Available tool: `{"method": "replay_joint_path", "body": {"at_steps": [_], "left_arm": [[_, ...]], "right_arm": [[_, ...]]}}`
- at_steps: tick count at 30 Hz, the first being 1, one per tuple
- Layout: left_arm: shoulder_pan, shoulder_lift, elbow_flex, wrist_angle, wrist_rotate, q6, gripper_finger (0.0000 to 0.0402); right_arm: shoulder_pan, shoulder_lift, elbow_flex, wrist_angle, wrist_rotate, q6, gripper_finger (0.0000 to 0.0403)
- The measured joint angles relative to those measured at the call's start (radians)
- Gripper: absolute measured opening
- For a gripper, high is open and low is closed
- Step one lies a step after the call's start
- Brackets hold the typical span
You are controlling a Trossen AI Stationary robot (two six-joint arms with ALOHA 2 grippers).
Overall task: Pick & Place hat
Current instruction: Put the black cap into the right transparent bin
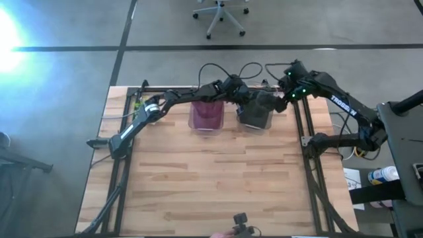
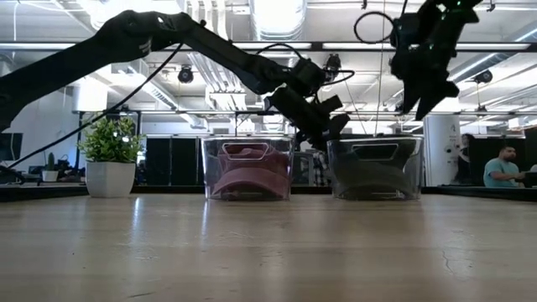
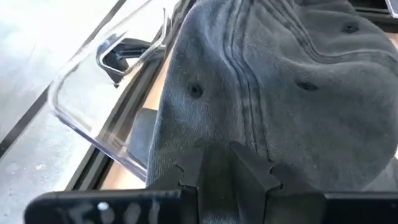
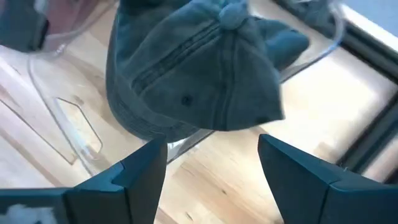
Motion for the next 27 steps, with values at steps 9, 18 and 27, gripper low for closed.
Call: {"method": "replay_joint_path", "body": {"at_steps": [9, 18, 27], "left_arm": [[-0.006, -0.079, 0.001, -0.004, -0.044, 0.009, 0.0064], [-0.006, -0.08, -0.007, -0.154, -0.061, 0.012, 0.0065], [-0.009, -0.075, -0.057, -0.104, -0.059, 0.012, 0.0065]], "right_arm": [[0.006, 0.029, -0.159, 0.202, 0.0, 0.012, 0.0234], [0.011, 0.153, -0.203, 0.358, -0.005, -0.061, 0.023], [0.026, 0.227, -0.142, 0.418, -0.014, -0.13, 0.023]]}}
